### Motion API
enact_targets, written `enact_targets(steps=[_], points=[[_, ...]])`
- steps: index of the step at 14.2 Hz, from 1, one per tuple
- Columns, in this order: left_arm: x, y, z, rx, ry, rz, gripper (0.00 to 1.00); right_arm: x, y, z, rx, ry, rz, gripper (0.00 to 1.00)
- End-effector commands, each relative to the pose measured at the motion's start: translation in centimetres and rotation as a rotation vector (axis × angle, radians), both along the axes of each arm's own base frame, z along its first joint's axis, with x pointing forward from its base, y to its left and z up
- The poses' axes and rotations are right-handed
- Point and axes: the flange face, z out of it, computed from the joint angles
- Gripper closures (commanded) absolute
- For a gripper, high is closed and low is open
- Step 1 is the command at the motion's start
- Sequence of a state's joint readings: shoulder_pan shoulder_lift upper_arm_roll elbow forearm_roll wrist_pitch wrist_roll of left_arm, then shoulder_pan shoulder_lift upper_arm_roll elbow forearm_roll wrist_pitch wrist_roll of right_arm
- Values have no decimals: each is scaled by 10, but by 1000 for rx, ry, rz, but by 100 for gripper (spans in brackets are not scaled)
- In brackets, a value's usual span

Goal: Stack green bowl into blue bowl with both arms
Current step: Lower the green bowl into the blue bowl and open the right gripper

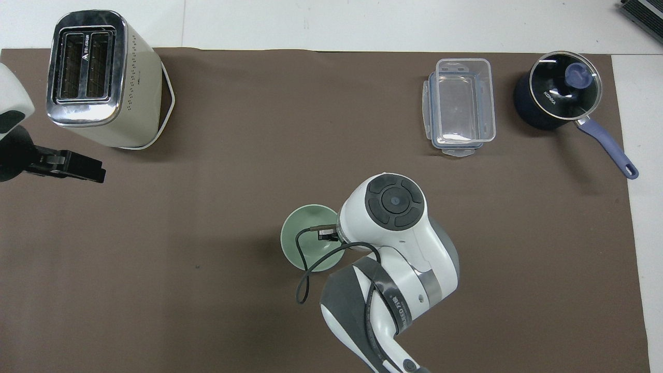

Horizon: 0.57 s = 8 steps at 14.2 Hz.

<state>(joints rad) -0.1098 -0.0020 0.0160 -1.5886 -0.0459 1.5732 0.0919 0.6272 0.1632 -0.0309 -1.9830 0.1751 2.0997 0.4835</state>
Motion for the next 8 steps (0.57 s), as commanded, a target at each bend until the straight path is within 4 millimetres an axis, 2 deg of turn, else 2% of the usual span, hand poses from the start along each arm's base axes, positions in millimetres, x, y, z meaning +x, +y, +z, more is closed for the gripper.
enact_targets(steps=[1, 4, 8], points=[[-4, 5, 3, 18, -3, -5, 0, -9, -5, -1, 31, -19, -3, 100], [-5, 4, 2, 18, -2, -8, 0, -15, 5, -11, 25, -11, 5, 100], [-4, 4, 3, 18, -3, -8, 0, -14, 8, -17, 31, -27, -7, 100]])
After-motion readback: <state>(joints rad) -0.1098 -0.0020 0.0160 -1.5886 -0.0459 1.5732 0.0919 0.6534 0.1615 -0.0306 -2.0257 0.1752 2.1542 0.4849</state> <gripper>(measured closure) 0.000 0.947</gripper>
